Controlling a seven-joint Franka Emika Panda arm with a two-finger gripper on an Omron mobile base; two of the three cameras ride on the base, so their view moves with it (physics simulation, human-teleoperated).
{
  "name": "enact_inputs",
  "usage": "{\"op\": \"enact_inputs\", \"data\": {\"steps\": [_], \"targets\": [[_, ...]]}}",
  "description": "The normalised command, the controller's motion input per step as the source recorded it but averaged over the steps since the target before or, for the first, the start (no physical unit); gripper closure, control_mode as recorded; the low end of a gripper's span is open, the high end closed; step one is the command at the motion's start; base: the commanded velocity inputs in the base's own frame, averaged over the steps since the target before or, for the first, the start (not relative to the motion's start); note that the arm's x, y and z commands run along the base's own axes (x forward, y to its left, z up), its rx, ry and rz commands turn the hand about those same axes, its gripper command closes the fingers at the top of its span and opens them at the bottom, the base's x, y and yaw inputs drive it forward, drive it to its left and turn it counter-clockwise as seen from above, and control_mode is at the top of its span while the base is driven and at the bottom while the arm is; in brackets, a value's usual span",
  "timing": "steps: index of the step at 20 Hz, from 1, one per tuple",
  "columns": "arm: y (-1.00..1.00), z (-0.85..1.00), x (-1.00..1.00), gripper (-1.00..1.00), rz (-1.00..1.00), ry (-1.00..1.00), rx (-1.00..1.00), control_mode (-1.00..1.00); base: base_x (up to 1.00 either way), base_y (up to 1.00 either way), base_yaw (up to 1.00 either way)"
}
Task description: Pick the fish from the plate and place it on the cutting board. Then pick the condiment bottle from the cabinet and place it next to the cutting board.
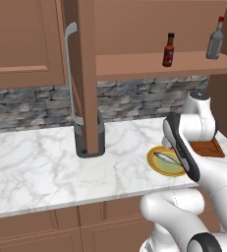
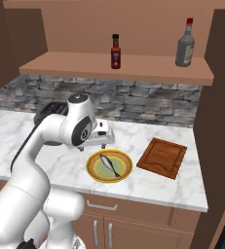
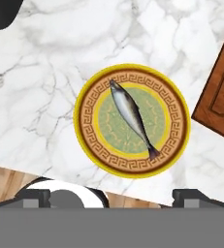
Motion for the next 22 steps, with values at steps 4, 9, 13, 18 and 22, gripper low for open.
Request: {"op": "enact_inputs", "data": {"steps": [4,9,13,18,22], "targets": [[-0.03,-0.32,0.01,-1.0,0.03,0.0,0.0,-1.0,0.0,0.0,0.0],[-0.02,-0.2,0.09,-1.0,0.01,0.0,0.0,-1.0,0.0,0.0,0.0],[0.0,-0.12,0.15,-1.0,0.0,0.0,0.0,-1.0,0.0,0.0,0.0],[-0.02,-0.11,0.16,-1.0,0.0,0.0,0.0,-1.0,0.0,0.0,0.0],[-0.07,-0.12,0.15,-1.0,0.0,-0.03,0.0,-1.0,0.0,0.0,0.0]]}}
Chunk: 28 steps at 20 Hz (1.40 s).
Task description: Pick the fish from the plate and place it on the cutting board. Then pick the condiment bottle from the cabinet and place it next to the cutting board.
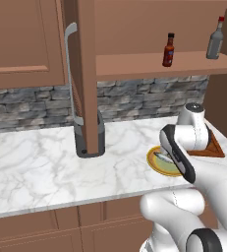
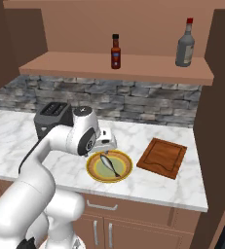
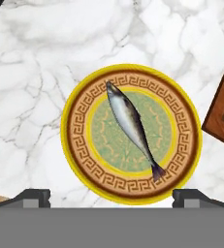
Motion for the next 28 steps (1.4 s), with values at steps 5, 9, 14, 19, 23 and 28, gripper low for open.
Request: {"op": "enact_inputs", "data": {"steps": [5,9,14,19,23,28], "targets": [[-0.11,-0.1,0.16,-1.0,0.0,-0.03,0.0,-1.0,0.0,0.0,0.0],[-0.09,-0.17,0.13,-1.0,0.01,0.0,0.0,-1.0,0.0,0.0,0.0],[-0.01,-0.19,0.11,-1.0,0.02,0.0,0.0,-1.0,0.0,0.0,0.0],[0.0,-0.15,0.09,-1.0,0.04,0.0,0.0,-1.0,0.0,0.0,0.0],[0.0,-0.15,0.11,-1.0,0.05,0.0,0.0,-1.0,0.0,0.0,0.0],[0.0,-0.18,0.12,-1.0,0.05,0.0,0.0,-1.0,0.0,0.0,0.0]]}}
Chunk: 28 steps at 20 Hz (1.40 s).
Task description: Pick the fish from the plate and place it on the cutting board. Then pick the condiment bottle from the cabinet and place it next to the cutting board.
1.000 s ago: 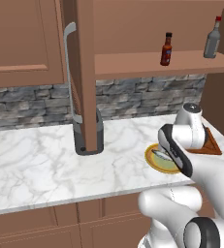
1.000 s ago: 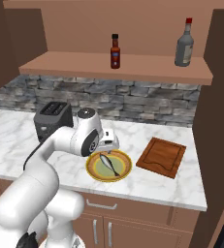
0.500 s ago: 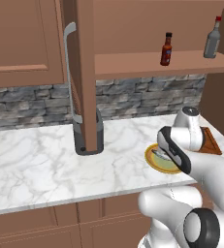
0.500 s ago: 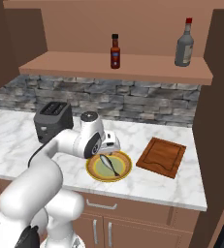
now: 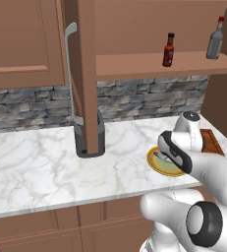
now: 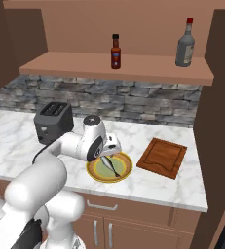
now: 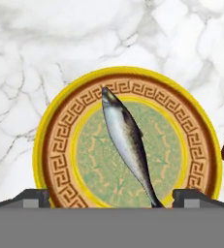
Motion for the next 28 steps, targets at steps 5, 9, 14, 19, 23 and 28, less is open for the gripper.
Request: {"op": "enact_inputs", "data": {"steps": [5,9,14,19,23,28], "targets": [[0.0,-0.2,0.13,-1.0,0.04,0.0,0.0,-1.0,0.0,0.0,0.0],[0.0,-0.17,0.13,-1.0,0.03,0.0,0.0,-1.0,0.0,0.0,0.0],[0.0,-0.12,0.11,-1.0,0.02,0.0,0.0,-1.0,0.0,0.0,0.0],[-0.02,-0.12,0.12,-1.0,0.02,0.0,0.0,-1.0,0.0,0.0,0.0],[-0.04,-0.09,0.09,-1.0,0.02,0.0,0.0,-1.0,0.0,0.0,0.0],[-0.05,-0.07,0.09,-1.0,0.02,0.0,0.0,-1.0,0.0,0.0,0.0]]}}
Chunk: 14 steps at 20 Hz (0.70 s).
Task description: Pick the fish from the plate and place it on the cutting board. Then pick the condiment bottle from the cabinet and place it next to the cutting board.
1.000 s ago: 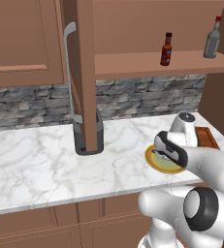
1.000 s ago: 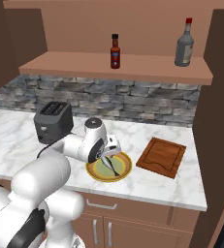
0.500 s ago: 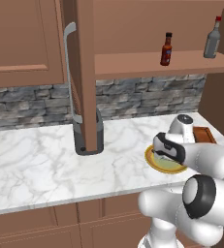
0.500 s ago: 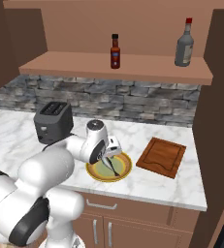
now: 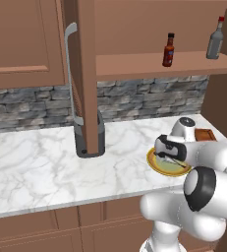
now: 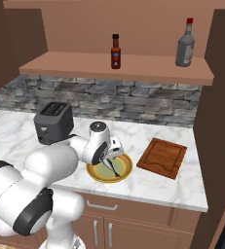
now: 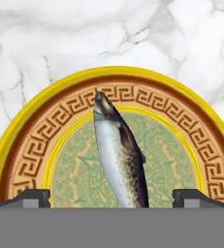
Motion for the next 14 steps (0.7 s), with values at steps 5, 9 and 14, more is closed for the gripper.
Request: {"op": "enact_inputs", "data": {"steps": [5,9,14], "targets": [[-0.03,-0.09,0.05,-1.0,0.02,0.0,0.0,-1.0,0.0,0.0,0.0],[-0.01,-0.12,0.06,-1.0,0.02,0.0,0.0,-1.0,0.0,0.0,0.0],[0.0,-0.13,0.06,-1.0,0.02,0.0,0.0,-1.0,0.0,0.0,0.0]]}}
